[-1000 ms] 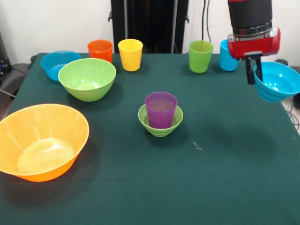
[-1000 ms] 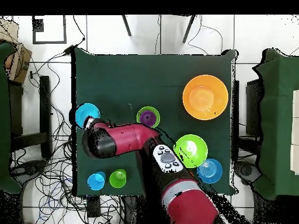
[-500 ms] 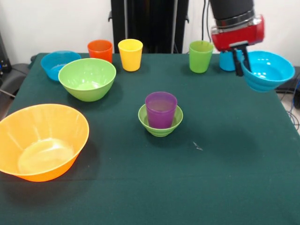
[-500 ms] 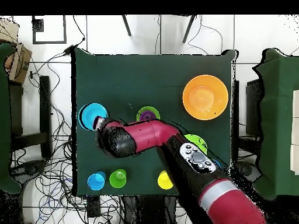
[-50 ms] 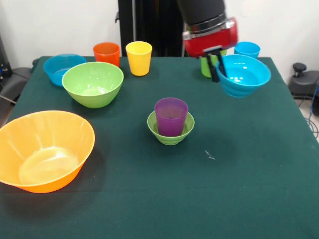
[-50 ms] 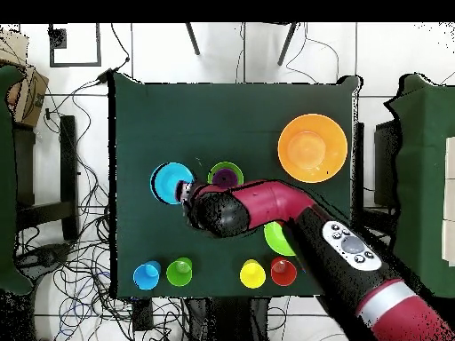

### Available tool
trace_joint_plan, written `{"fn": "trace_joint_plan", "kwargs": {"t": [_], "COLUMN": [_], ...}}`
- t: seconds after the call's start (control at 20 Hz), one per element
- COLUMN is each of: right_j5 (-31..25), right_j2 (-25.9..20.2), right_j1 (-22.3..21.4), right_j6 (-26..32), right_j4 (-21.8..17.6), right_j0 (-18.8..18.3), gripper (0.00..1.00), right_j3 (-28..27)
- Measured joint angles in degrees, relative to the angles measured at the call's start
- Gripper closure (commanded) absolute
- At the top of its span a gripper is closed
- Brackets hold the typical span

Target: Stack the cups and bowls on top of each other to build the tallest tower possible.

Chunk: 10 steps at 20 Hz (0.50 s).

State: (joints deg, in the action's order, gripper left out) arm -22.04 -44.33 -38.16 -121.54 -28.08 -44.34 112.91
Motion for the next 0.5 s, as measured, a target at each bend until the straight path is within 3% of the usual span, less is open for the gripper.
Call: {"fn": "trace_joint_plan", "kwargs": {"t": [0.2, 0.5], "right_j5": [-3.1, -6.9], "right_j2": [-1.9, -3.7], "right_j1": [1.1, 2.5], "right_j6": [3.9, 7.9], "right_j4": [-1.3, -2.5], "right_j0": [-3.3, -5.5], "gripper": [1.0, 1.0], "right_j3": [-0.1, -1.7]}}
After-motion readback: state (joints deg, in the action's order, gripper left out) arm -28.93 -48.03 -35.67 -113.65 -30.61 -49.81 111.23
